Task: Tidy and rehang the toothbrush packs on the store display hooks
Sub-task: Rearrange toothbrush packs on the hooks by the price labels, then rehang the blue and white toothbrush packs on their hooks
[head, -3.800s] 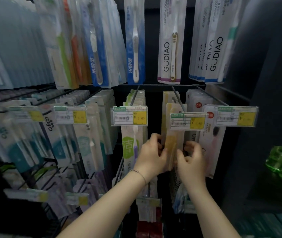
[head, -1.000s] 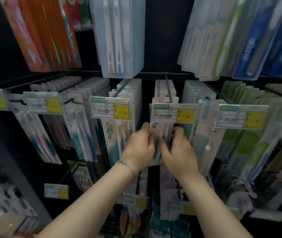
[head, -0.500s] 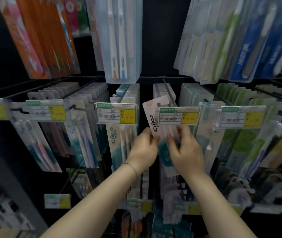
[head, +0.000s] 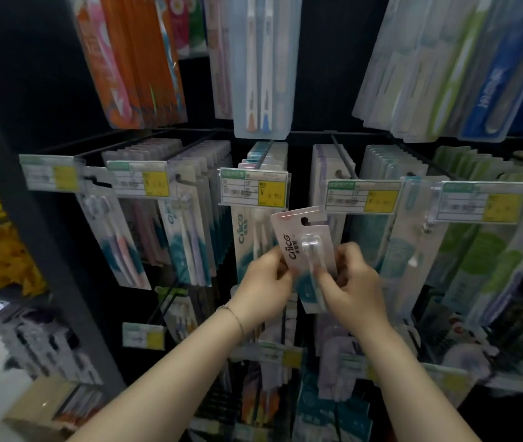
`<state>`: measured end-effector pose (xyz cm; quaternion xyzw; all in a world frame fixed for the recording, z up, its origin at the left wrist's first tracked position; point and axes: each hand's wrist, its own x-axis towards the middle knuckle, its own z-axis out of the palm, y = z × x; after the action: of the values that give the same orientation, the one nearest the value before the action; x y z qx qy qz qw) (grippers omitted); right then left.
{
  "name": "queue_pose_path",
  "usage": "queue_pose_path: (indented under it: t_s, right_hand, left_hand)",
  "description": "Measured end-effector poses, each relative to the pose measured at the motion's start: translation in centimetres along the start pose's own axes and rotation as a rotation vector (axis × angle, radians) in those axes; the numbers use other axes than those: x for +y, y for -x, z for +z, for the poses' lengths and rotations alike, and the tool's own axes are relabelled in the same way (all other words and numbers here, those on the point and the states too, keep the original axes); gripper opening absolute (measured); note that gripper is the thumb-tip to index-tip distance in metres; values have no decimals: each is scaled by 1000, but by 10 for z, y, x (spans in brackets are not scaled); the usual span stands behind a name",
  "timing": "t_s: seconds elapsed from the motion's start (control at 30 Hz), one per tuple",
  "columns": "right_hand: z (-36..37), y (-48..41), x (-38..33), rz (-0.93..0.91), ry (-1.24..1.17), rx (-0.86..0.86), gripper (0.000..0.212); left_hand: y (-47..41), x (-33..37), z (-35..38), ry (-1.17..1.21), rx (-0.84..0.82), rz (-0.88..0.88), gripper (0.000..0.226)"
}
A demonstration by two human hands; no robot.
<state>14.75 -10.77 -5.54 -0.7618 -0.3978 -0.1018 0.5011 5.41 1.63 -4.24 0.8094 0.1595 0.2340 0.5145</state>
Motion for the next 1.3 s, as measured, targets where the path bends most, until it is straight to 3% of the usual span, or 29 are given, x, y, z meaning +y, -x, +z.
queue_pose_path:
  t_s: [0.23, 0.6, 0.97, 1.3]
  right_hand:
    - [20, 8, -17, -208, -68, -11, 23]
    - [97, 16, -79, -410, -49, -42, 15]
    - [166, 6, -128, -397, -30, -280, 11]
    - [188, -17, -136, -378, -2, -414, 12]
  left_hand:
    - [39, -16, -31, 41, 85, 138, 21]
    - [78, -45, -101, 151, 338, 173, 18]
    - [89, -71, -169, 106, 501, -4, 22]
    - [71, -77, -183, 204, 585, -115, 22]
